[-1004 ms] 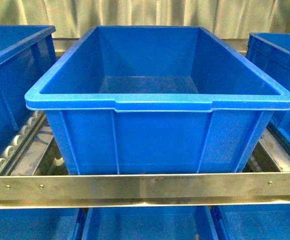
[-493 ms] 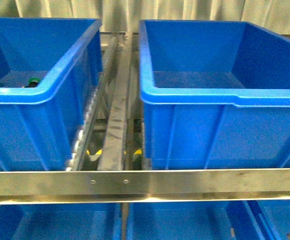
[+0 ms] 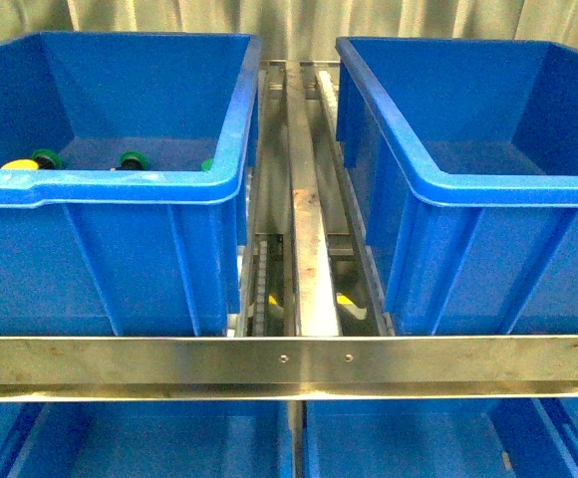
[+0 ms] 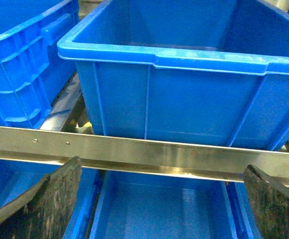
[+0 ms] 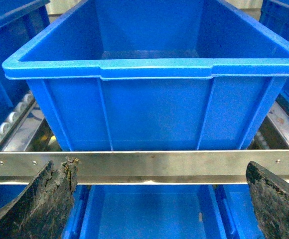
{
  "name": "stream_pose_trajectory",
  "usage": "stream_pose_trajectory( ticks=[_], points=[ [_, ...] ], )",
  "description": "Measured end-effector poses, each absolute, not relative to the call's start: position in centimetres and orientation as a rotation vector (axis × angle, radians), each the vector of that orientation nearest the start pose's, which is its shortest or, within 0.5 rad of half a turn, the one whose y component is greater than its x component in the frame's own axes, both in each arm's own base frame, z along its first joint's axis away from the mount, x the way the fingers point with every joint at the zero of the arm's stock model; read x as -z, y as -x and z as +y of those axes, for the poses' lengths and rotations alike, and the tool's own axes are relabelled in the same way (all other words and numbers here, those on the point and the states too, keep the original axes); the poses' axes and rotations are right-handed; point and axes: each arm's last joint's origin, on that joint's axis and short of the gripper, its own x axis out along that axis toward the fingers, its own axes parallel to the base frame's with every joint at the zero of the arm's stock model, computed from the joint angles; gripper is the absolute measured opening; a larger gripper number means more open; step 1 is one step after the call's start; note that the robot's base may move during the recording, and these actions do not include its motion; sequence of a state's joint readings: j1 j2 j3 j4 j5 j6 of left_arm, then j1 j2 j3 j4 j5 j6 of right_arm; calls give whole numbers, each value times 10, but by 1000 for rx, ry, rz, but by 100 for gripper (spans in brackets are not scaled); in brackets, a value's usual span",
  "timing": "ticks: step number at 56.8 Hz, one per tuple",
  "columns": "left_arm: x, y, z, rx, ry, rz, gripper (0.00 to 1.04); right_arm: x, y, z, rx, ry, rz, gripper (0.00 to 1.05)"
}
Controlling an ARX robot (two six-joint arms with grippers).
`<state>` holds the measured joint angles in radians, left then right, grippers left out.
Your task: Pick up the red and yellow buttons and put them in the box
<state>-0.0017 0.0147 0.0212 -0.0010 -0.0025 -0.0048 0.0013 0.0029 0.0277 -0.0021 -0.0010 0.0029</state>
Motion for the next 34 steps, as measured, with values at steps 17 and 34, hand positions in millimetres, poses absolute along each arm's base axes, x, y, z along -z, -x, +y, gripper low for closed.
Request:
stream_pose_trajectory(
  ticks=[17,34],
  points=[
    [-236,-136,13,-322,-76,86,97,-173,-96,0,-2,-2,-23,99],
    [-341,-237,6,-391,-139,97,97,-173,-96,0,-1,-3,-23,99]
  ],
)
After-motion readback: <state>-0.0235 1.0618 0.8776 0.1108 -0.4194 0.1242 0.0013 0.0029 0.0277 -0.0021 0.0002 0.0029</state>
